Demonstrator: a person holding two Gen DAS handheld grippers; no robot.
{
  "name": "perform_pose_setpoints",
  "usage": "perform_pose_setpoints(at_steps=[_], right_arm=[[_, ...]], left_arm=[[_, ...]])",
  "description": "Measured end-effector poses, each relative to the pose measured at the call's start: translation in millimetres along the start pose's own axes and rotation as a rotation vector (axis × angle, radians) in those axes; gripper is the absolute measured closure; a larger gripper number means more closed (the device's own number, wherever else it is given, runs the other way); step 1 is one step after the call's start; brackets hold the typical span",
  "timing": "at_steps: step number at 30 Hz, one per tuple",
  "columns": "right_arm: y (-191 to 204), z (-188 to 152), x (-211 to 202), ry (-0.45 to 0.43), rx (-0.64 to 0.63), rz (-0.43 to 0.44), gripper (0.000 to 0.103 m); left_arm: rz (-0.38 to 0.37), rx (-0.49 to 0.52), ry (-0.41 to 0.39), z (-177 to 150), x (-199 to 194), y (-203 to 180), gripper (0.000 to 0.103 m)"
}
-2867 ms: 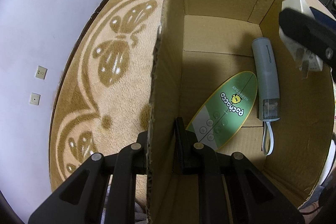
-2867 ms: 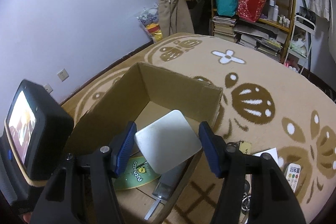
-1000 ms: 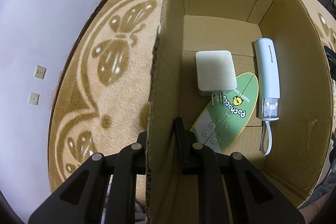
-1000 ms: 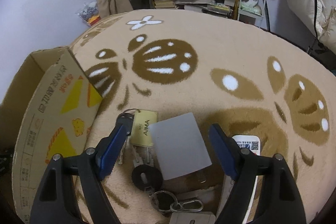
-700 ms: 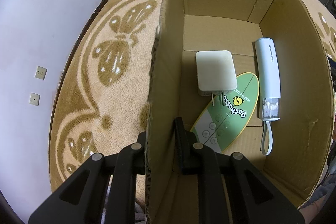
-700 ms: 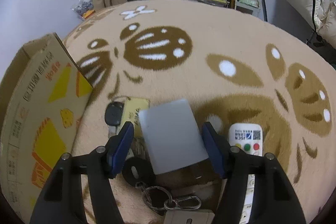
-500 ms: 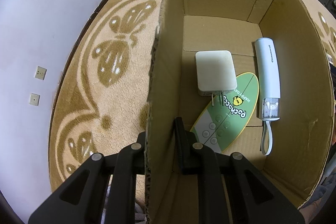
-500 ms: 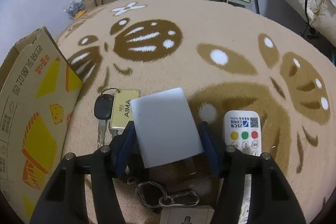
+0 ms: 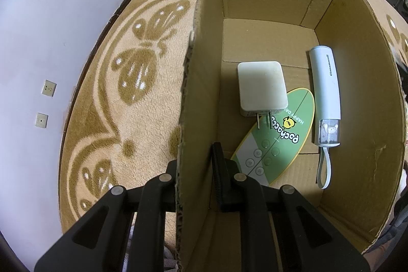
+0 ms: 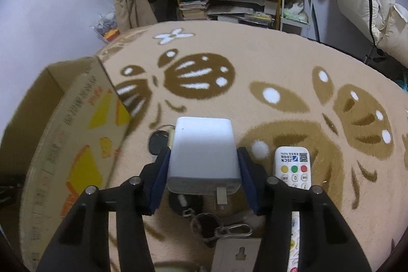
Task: Organize rigid objects
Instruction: 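Carry the white charger into the box and open the right tool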
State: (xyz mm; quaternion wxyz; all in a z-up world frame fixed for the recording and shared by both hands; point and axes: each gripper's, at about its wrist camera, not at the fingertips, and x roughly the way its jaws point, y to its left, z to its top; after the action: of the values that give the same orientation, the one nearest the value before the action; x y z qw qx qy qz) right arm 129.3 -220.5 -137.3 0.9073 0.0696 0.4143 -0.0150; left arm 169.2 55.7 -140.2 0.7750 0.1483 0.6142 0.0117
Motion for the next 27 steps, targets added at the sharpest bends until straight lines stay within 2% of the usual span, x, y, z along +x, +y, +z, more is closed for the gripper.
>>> perform_pose_setpoints(at_steps=[8, 15, 21, 27], right_arm=[[30, 16, -39, -0.116, -0.041, 0.103, 0.047], [65, 21, -61, -0.167, -0.112, 0.192, 0.047], [100, 16, -65, -0.174, -0.199, 0.257, 0.047], [119, 8, -54, -0.141, -0.235, 0.274, 0.047]], left_arm=[[0.002, 0.001, 0.001, 1, 0, 0, 0.088], [0.003, 0.001, 0.001, 1, 1, 0, 0.088], [0.003, 0.002, 0.001, 1, 1, 0, 0.088], [-0.001, -0.002, 0.002, 1, 1, 0, 0.088]])
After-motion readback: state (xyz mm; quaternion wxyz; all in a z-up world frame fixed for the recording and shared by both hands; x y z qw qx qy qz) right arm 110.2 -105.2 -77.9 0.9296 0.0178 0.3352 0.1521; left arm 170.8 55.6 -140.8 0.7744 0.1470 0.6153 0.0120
